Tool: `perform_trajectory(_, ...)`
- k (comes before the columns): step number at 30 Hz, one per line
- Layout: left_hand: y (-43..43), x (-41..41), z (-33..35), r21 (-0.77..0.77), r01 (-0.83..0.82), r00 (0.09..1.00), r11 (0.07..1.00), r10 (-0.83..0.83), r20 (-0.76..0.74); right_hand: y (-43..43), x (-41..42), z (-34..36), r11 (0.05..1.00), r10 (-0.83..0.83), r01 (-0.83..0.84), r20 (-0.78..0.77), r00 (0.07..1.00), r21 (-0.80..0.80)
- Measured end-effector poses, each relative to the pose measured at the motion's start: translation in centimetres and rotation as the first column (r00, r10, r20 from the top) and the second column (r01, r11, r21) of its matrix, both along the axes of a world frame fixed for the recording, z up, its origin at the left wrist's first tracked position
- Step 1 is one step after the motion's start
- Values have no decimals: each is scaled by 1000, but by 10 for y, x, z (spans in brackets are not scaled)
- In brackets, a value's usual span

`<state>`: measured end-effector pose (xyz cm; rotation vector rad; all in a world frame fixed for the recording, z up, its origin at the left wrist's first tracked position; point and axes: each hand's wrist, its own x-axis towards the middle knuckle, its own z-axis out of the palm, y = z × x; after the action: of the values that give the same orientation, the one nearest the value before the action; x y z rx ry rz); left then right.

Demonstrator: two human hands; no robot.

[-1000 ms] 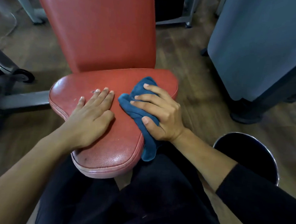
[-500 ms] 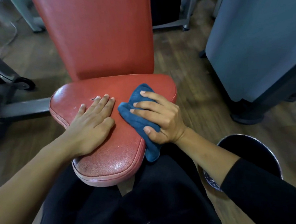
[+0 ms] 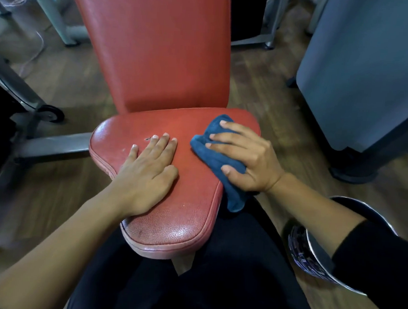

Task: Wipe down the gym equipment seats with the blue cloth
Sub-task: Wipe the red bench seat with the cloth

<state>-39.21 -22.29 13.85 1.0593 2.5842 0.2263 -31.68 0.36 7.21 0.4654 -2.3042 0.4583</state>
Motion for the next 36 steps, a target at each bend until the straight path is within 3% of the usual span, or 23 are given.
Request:
perform_trajectory(5, -1, 1, 0, 3, 2, 1000, 1000, -2, -6, 3, 4, 11, 990, -129, 137, 138, 982, -44)
perform_trajectory(11, -2, -4, 1, 27, 8, 999, 1000, -9, 39, -25, 15, 22, 991, -78, 106, 308, 948, -75)
perform_trajectory(18, -7, -45, 0, 32, -157, 988, 987, 156, 20, -25, -30, 47, 934, -305, 352, 649, 697, 60)
perform_trajectory(25, -16, -84, -10, -86, -229, 973, 970, 231, 8, -60, -83, 55, 881, -441, 413, 715, 542, 231)
perform_trajectory(29, -22, -99, -10, -91, -208, 975, 974, 214, 64, -82, -85, 55, 877, -429, 427, 757, 492, 219)
perform_trajectory(31, -18, -100, 0, -22, -235, 962, 972, 235, 137, -81, -81, 59, 891, -344, 441, 793, 504, 106)
perform_trajectory(33, -8, -94, 11, 129, -375, 915, 918, 344, 213, -65, -75, 63, 866, -269, 497, 788, 554, -54)
perform_trajectory(36, 26, -80, 25, 273, -337, 937, 901, 294, 187, -24, -59, 63, 812, -335, 579, 751, 570, -77)
